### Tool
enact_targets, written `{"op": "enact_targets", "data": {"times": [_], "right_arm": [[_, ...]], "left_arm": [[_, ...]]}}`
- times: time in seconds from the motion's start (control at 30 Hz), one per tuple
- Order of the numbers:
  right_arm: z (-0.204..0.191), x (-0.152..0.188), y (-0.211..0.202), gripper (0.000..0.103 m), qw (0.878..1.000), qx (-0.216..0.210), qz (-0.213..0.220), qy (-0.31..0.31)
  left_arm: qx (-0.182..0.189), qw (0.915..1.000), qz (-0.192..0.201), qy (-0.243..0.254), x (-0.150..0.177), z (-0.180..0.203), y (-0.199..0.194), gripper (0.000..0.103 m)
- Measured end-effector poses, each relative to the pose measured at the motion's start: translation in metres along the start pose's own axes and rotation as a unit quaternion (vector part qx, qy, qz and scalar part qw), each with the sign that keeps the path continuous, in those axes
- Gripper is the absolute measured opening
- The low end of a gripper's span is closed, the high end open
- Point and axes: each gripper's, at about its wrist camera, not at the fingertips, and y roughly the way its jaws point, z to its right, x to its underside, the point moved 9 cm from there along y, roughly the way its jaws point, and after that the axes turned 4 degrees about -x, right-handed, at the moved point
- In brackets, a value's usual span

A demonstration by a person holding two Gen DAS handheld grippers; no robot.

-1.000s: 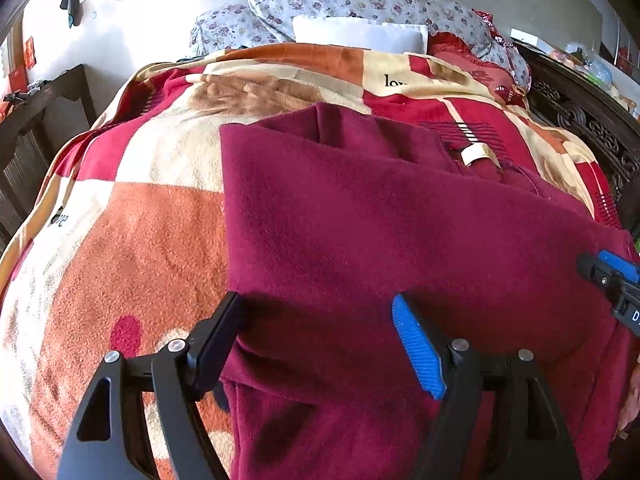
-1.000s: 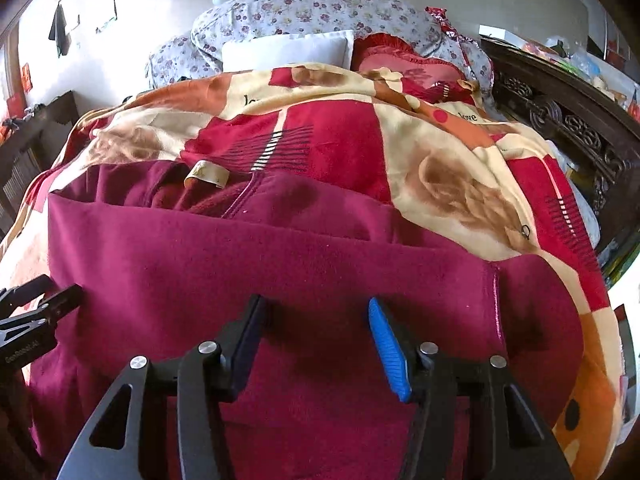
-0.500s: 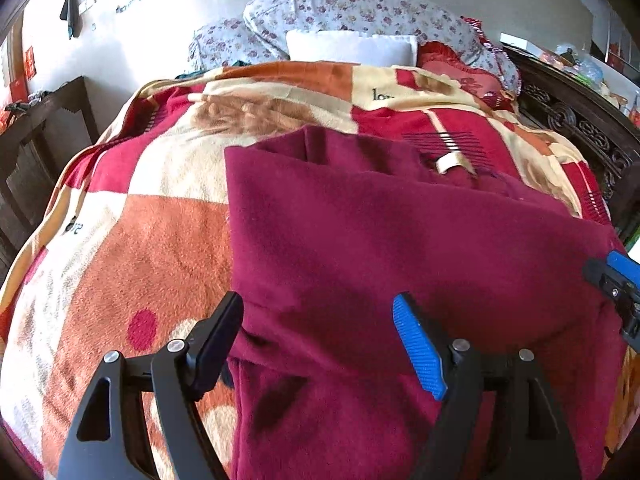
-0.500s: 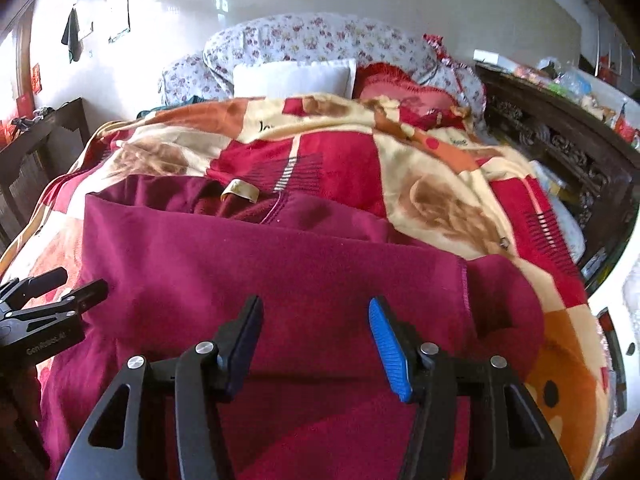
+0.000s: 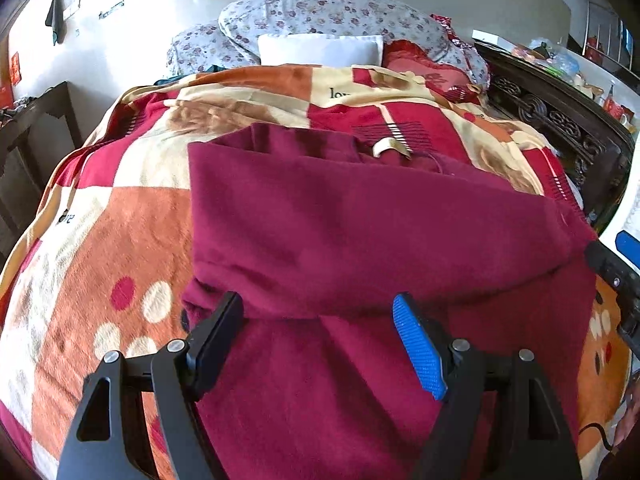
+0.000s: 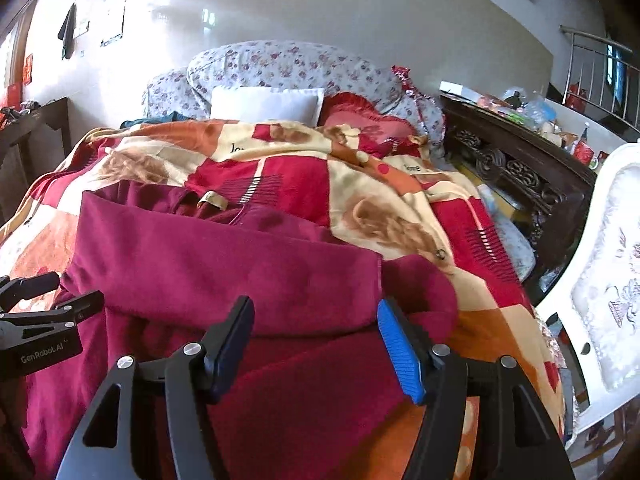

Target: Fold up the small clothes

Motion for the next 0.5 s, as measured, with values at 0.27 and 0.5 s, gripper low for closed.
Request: {"op": "enact_targets", "data": {"times": [0.27,0.5], "right_arm": [[0.009,0.005,-0.012,0.069,1.000,0.001,0.002,0.004],[0.016,0.013,-0.017,0.069,1.000,-0.002,0.000,0.008]], "left_arm": [[0.002,0.9999,0.007,0.012,0.003,0.013,-0.017,0.077],[0.004,0.9997,0.006,0.022,0.007,0.024,-0.025,0.077]]}}
